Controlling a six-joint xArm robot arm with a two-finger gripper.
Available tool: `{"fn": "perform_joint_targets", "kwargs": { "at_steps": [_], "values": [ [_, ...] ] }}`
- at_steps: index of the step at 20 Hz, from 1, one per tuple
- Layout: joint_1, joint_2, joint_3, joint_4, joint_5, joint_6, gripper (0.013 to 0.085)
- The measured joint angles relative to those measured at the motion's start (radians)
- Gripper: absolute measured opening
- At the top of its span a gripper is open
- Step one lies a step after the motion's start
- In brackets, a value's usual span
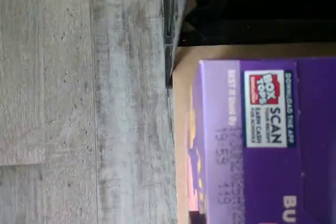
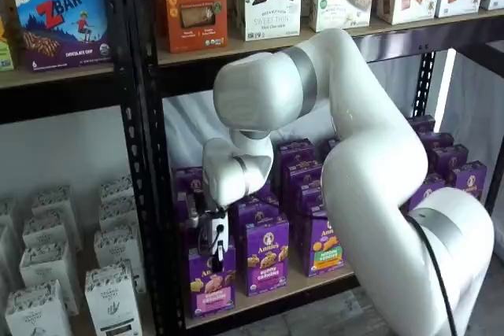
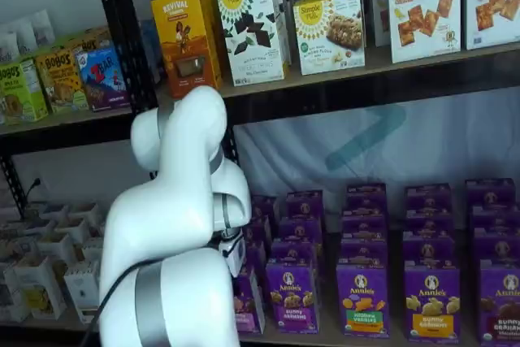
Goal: Pick up the purple box with a pink patch in the middle, on the bottom shelf, the first box from the left
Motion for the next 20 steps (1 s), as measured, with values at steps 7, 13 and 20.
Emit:
{"fn": "perform_joint_targets", "kwargs": {
  "at_steps": [7, 13, 20],
  "values": [
    [0.0, -0.034, 0.049, -0.028, -0.014, 0.024, 0.029],
    [0.002, -0.099, 0.141, -0.038, -0.038, 0.035, 0.029],
    [0.005, -0.227, 0.316, -0.057, -0.081, 0.053, 0.029]
  ]
}}
